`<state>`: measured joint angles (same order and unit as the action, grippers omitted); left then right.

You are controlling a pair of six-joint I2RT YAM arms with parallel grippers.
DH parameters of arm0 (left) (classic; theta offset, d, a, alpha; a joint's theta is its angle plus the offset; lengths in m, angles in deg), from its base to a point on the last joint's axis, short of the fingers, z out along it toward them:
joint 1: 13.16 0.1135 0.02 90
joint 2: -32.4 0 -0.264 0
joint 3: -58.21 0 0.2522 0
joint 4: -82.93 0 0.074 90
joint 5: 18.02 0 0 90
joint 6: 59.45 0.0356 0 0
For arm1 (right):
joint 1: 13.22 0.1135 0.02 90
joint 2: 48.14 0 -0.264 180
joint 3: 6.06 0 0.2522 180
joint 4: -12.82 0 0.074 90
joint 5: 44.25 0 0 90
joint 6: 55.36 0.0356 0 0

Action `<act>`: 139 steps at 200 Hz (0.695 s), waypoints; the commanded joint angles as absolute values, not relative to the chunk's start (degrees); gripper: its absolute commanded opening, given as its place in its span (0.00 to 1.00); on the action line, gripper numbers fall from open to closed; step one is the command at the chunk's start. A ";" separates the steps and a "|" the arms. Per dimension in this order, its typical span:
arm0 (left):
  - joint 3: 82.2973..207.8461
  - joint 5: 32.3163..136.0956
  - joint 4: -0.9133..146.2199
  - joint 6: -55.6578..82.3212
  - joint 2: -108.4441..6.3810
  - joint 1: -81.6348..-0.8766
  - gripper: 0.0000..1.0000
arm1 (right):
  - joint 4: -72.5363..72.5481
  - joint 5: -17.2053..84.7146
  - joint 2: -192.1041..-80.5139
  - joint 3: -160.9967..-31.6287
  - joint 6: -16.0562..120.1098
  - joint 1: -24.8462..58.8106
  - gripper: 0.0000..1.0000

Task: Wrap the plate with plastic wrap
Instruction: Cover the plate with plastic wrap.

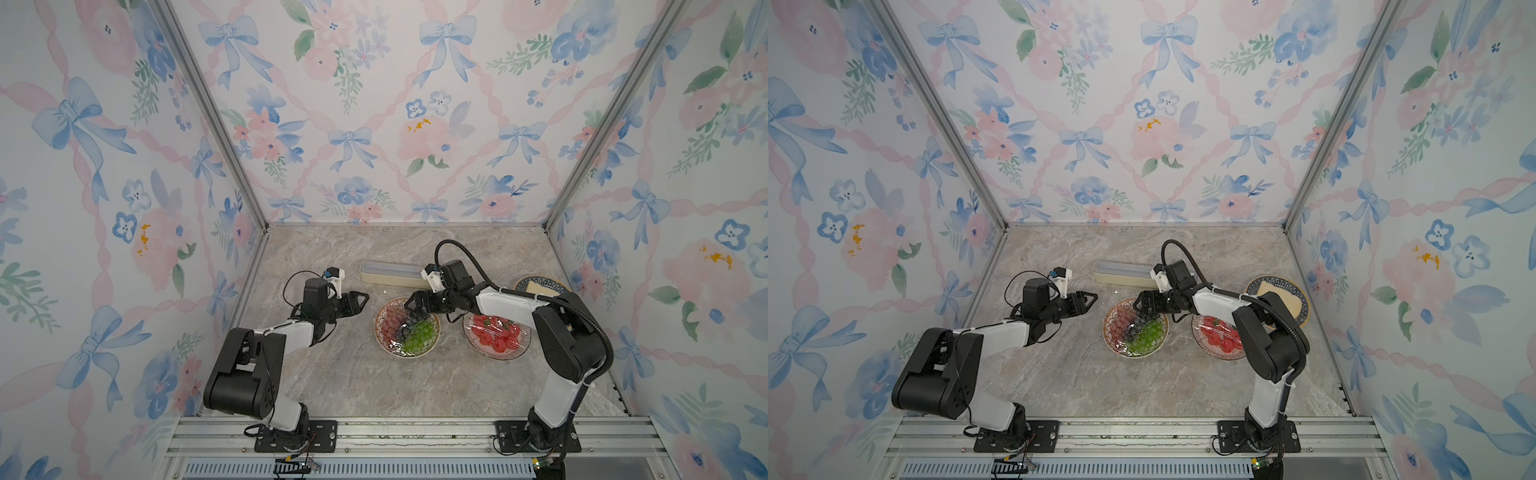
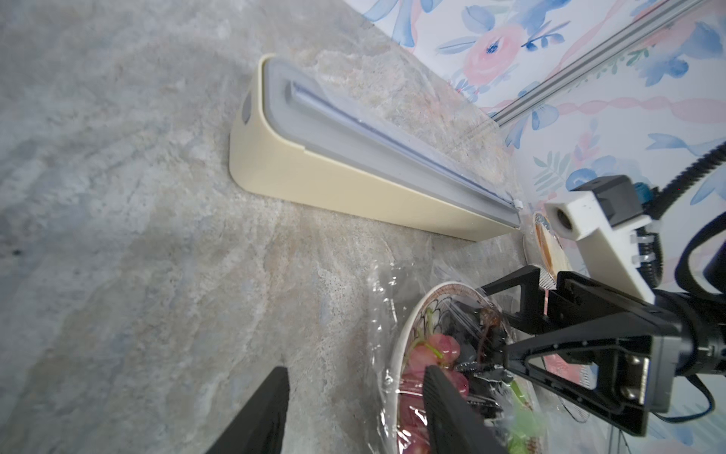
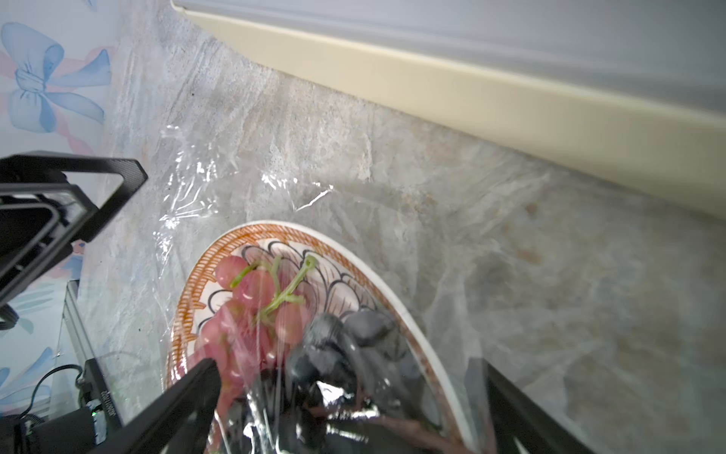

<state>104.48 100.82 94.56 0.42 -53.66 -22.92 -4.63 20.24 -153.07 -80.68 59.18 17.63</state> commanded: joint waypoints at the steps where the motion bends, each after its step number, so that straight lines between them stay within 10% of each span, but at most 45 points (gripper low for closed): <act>1: 107.56 98.92 90.33 3.48 -54.19 -25.07 0.61 | -2.84 16.79 -151.84 -78.15 62.47 18.52 0.99; 139: 116.09 109.17 87.72 8.18 -68.99 -31.30 0.72 | -2.32 17.27 -149.80 -76.06 63.76 19.05 0.99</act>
